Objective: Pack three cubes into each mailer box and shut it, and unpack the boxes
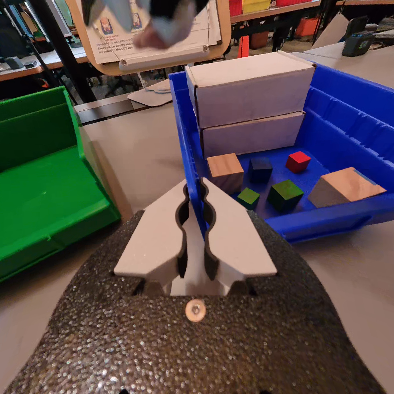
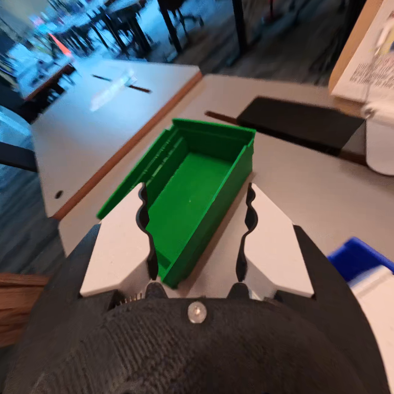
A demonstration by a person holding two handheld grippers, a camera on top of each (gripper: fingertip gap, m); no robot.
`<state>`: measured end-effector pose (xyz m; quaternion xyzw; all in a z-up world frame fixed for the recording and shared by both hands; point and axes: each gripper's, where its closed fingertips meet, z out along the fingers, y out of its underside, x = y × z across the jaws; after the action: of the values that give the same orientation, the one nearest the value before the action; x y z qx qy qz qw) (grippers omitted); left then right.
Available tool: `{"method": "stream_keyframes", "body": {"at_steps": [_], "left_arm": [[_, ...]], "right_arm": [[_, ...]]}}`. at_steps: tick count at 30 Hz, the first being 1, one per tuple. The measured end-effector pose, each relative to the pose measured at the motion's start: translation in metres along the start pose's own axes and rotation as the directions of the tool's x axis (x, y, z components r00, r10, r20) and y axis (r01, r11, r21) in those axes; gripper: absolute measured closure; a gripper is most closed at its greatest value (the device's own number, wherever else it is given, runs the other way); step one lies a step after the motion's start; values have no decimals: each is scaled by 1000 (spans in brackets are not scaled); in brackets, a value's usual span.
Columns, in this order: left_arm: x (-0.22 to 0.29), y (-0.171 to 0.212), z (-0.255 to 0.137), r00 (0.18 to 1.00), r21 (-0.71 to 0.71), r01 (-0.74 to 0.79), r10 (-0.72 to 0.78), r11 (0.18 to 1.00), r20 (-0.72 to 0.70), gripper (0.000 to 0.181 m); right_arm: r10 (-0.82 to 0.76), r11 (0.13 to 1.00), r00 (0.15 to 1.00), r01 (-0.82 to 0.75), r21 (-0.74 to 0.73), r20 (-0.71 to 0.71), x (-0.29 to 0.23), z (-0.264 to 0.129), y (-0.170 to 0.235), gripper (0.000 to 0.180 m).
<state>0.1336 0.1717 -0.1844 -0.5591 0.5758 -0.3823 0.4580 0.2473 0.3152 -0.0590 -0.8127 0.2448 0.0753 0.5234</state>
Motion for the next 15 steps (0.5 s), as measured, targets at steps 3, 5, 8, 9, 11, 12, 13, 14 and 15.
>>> {"method": "stream_keyframes", "body": {"at_steps": [3, 5, 8, 9, 11, 12, 13, 14, 15], "left_arm": [[-7, 0, 2, 1000, 4, -2, 2, 1000, -5, 177], [-12, 1, 1, 1000, 15, 22, -21, 1000, -15, 178], [-21, 3, -2, 1000, 27, 27, -27, 999, -6, 178], [-23, 3, -2, 1000, 32, 30, -30, 999, -9, 178], [-26, 3, -2, 999, 34, 32, -32, 999, -19, 178], [-28, 3, -1, 999, 34, 33, -33, 999, -23, 178], [-30, 3, -1, 999, 34, 32, -31, 999, -25, 178], [-31, 3, -1, 999, 35, 29, -28, 999, -29, 178], [-33, 3, -1, 999, 35, 27, -26, 999, -31, 178]], "right_arm": [[15, 989, 977, -46, -140, -214, 44, 61, 25, 89], [58, 968, 973, -110, -225, -224, 50, 91, 50, 90], [144, 922, 969, -205, -329, -199, 47, 126, 88, 94], [151, 905, 972, -209, -370, -179, 42, 135, 101, 96], [127, 877, 980, -184, -444, -155, 37, 147, 125, 106], [94, 880, 979, -167, -444, -181, 41, 151, 129, 122], [65, 899, 976, -148, -411, -208, 46, 153, 124, 133], [72, 898, 974, -156, -412, -213, 46, 156, 123, 135], [75, 894, 975, -159, -419, -210, 45, 157, 122, 136]]}}
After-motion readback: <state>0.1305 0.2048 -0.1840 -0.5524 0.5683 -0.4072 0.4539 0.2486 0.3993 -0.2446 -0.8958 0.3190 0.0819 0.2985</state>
